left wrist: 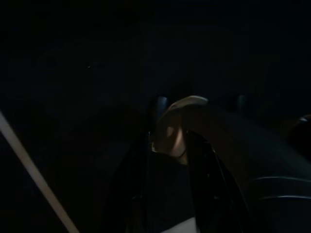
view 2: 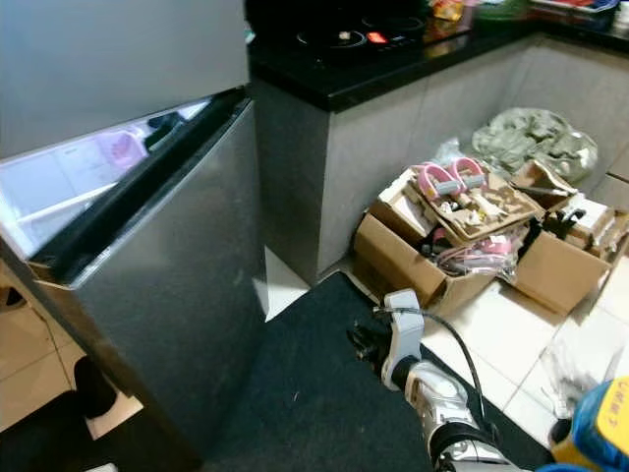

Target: Restocking fridge

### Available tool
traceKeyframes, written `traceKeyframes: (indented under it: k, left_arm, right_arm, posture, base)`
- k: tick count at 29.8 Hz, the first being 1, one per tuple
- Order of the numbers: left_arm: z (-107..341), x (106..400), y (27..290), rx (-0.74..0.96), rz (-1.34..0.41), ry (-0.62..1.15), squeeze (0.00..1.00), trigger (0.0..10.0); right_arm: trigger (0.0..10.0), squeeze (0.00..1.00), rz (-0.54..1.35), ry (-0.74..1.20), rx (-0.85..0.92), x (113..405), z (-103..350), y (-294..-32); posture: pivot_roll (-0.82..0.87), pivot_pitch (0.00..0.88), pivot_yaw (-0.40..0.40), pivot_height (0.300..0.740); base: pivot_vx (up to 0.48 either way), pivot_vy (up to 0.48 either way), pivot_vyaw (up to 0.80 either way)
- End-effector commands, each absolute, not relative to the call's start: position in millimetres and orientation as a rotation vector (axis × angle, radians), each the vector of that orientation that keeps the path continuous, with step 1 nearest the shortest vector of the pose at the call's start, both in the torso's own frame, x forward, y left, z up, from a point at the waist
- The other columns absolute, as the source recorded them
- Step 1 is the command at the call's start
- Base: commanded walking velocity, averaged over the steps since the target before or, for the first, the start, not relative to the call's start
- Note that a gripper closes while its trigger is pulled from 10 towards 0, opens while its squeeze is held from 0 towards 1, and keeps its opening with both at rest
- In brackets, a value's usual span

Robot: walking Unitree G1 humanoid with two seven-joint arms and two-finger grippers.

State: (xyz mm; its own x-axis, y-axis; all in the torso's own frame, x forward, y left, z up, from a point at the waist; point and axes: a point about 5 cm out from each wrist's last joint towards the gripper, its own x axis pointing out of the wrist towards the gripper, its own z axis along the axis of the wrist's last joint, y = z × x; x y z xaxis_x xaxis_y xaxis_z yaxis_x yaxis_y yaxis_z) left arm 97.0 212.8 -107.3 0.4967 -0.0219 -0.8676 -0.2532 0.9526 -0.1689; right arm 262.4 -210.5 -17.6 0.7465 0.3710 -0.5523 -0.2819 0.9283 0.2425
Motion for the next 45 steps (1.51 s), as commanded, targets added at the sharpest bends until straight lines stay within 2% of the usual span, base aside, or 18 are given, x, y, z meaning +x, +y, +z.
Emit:
traceKeyframes:
  k: [1,3,6,15,33,45]
  left_arm:
    - [-110.0,88.1,210.6,-0.295,0.144,1.077,0.00,10.0]
    - [-110.4,87.6,209.4,-0.290,0.137,1.082,0.00,10.0]
    - [-110.1,89.2,209.3,-0.279,0.127,1.084,0.00,10.0]
    - [-108.0,97.0,211.2,-0.266,0.113,1.071,0.00,10.0]
    - [-105.8,113.6,204.7,-0.196,0.075,1.069,0.00,10.0]
    - [-106.4,110.9,206.9,-0.127,0.064,1.085,0.00,10.0]
  right_arm:
    - [10.0,0.00,0.323,0.689,0.131,254.5,-25.0,-214.6]
    - [10.0,0.00,0.182,0.854,0.084,215.0,-51.5,-235.5]
    - [10.0,0.00,0.088,0.974,0.053,181.5,-68.3,-249.3]
    - [10.0,0.00,0.013,1.092,0.046,145.0,-82.6,-258.8]
    - [10.0,0.00,0.008,1.035,0.082,167.9,-79.3,-240.2]
    - [10.0,0.00,0.002,1.065,0.081,156.4,-84.7,-238.6]
  posture:
    - [-0.02,0.000,-0.020,0.740]
    - [-0.02,0.000,-0.020,0.740]
    - [-0.02,0.000,-0.019,0.740]
    - [-0.02,0.000,-0.012,0.740]
    - [-0.02,0.000,-0.002,0.740]
    - [-0.03,0.000,0.014,0.740]
  base:
    - [0.000,0.000,0.78]
    - [0.000,0.000,0.78]
    - [0.000,0.000,0.78]
    - [0.000,0.000,0.78]
    - [0.000,0.000,0.78]
    - [0.000,0.000,0.78]
